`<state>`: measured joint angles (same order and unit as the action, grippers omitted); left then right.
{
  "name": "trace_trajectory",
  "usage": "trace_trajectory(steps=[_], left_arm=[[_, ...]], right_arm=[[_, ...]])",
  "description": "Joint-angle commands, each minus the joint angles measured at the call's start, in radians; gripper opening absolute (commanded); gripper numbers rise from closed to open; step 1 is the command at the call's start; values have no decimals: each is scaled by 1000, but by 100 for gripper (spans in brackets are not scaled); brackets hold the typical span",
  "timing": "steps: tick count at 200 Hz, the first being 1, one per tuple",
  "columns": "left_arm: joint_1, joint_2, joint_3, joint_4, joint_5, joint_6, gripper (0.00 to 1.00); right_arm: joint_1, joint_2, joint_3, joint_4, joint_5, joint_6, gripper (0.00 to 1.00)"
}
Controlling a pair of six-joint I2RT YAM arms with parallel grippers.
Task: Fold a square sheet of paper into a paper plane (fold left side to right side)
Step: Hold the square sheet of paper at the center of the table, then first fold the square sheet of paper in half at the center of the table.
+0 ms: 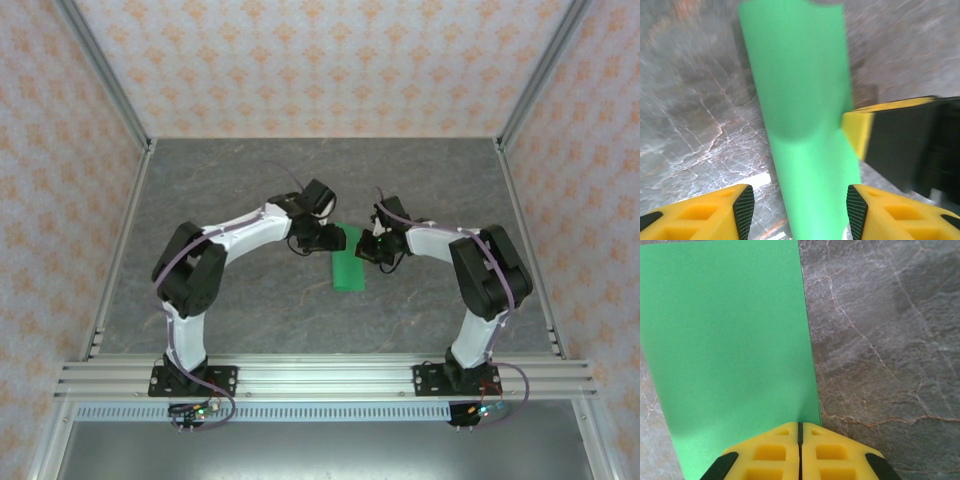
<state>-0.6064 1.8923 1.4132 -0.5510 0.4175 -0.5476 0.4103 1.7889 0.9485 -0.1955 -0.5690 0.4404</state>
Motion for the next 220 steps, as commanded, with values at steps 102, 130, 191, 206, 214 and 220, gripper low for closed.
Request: trace_trajectory(steps=[102,130,191,206,214,220], left_arm=[[2,104,-38,216,250,-67,41],[3,125,-47,172,194,-42,39],[42,136,-118,153,134,-25,36],[51,133,-130,154,132,-19,36],[57,131,-137,151,131,-15,36],[61,128,-142,148,130,-11,35]], right_arm=[[6,60,-10,-84,88,-22,7],[7,62,-11,-86,90,-24,7],[6,64,-8,-102,102,-35,7],[7,63,-8,-108,105,-36,7],[7,64,-7,-110,107,-38,7],[7,64,-7,-111,106,-40,7]])
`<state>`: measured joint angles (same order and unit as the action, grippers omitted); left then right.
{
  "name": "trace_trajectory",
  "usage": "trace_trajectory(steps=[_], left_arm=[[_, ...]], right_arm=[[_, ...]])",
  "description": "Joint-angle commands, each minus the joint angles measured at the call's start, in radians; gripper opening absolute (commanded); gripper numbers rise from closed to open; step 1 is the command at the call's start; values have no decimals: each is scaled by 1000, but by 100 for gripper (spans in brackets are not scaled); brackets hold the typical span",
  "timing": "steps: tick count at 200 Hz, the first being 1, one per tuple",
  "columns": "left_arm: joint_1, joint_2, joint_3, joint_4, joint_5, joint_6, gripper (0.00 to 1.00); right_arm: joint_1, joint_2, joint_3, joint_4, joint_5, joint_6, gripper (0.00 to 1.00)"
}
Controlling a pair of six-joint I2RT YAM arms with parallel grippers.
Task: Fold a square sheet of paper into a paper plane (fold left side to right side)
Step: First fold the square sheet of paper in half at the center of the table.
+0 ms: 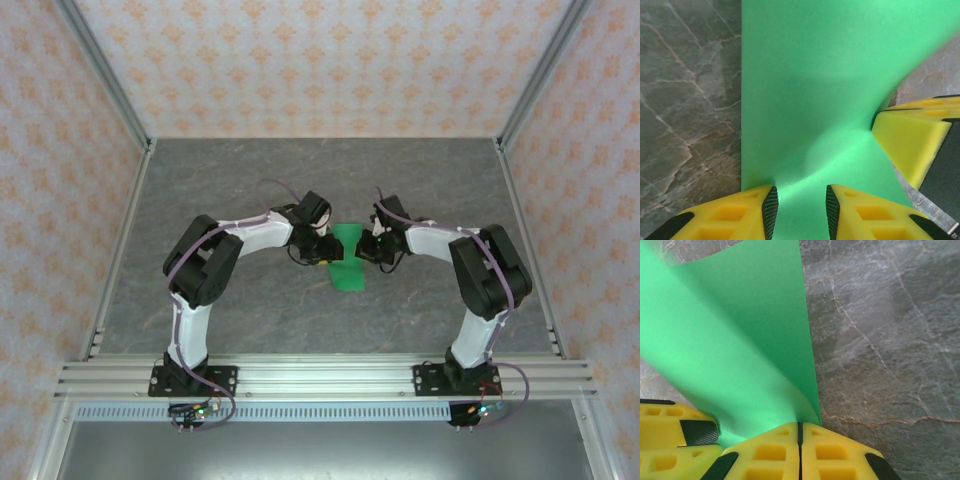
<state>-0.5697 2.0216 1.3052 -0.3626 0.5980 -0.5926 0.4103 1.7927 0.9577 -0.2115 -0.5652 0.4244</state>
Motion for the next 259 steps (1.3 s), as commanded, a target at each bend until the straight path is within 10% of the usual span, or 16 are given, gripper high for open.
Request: trace_trajectory(steps=[1,131,259], left_arm=[[25,-2,-35,-41,-50,35,36],[23,-118,-48,137,114,29,34],[85,7,-79,119,7,46,32]], right_arm=[[7,60,-16,-95,103,-24,7],[6,60,-5,-108,106,-31,7],[7,66,1,-144,137,-55,7]])
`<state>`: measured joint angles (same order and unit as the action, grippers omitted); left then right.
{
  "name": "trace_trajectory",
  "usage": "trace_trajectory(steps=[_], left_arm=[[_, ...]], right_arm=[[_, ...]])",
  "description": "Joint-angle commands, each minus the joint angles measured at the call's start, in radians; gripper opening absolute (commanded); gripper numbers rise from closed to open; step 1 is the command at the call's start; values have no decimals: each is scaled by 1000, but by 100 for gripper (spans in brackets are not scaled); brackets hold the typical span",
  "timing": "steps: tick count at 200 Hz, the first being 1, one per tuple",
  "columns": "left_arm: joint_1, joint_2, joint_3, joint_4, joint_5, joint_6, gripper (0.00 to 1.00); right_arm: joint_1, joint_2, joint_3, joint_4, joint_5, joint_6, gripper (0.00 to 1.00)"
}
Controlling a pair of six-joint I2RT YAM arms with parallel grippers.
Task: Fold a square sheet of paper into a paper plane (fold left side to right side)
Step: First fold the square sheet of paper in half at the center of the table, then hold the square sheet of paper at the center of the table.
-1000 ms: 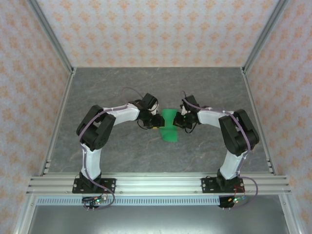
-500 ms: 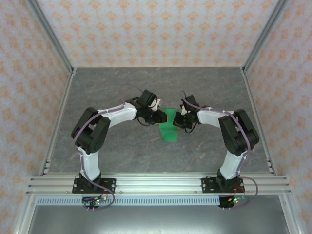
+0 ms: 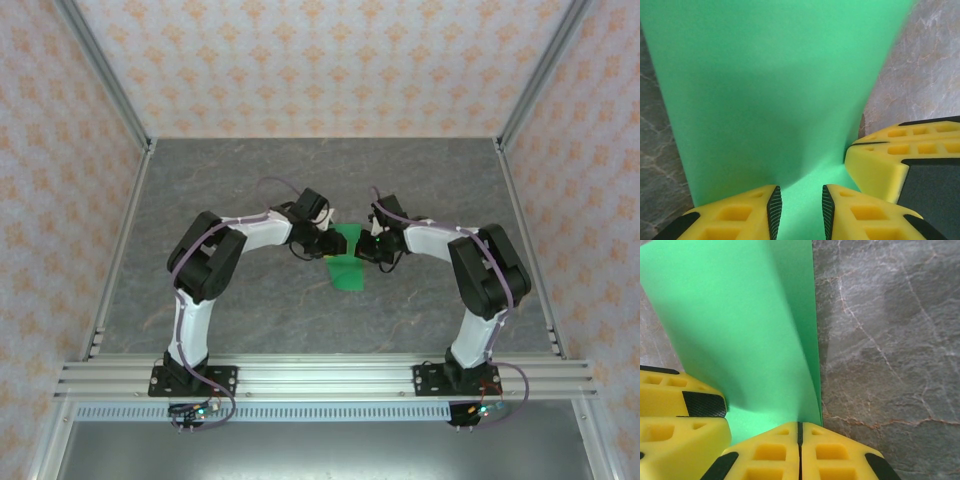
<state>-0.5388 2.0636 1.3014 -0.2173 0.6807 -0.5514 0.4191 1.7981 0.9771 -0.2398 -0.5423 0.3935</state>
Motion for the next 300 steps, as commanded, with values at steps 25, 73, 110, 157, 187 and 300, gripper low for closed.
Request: trace_trajectory(steps=[25,73,110,157,187,300], left_arm=[[92,-62,-121,-23,-85,11,33],[109,-112,-115,-35,-71,44,32],[101,-184,-116,22,-16,40,32],[31,-57,3,26,32,26,32],[20,14,70,9,-5,34,32],[-26,62,27,-70,-110,73,32]], right_arm=[[-2,61,-18,-121,118,-30,7],[-3,61,-11,-121,110,-29,7],[-2,62,-8,-119,106,-30,7],[-1,63,-6,-122,106,-30,7],[-3,62,-8,-121,101,-29,7],[-18,-44,25,-50,-6,-28,7]])
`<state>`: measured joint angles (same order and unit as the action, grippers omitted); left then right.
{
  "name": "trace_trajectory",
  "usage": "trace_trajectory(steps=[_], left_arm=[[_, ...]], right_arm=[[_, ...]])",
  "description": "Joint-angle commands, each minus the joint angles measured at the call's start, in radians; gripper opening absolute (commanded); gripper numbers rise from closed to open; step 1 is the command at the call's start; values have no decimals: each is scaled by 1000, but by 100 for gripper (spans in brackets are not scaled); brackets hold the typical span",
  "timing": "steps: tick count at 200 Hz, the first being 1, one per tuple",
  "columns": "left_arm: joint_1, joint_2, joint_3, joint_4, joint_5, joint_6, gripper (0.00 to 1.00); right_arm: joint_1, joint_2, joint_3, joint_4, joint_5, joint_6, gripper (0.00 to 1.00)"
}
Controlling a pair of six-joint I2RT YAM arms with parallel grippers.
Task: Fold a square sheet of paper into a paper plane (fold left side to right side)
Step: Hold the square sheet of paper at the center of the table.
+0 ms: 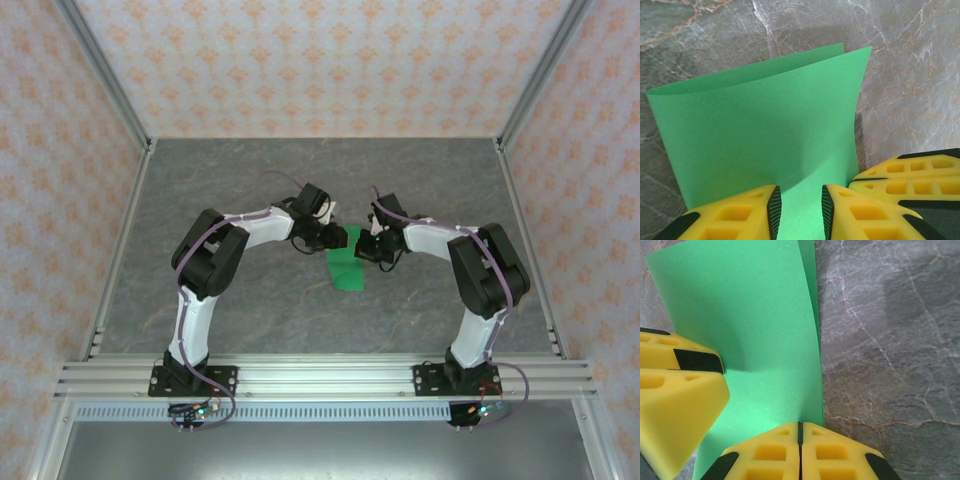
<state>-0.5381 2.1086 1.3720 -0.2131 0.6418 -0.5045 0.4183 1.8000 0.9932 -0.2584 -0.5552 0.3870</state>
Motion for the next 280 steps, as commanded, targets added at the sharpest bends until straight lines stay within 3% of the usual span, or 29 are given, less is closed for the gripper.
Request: trace_trajectory(steps=[1,51,160,280], left_arm=[[-28,18,-44,-74,-71,25,32],[-34,33,-45,-83,-89,20,32],[-39,37,-40,-81,-87,11,32],[-67,-82,-136,-69,-60,48,32]], right_arm=[[-18,-48,10,-31,6,-22,7],[-68,-95,86,-7,-30,0,7],[-41,172,264,16,-81,39,6],[-41,267,282,-124,49,-17,6]])
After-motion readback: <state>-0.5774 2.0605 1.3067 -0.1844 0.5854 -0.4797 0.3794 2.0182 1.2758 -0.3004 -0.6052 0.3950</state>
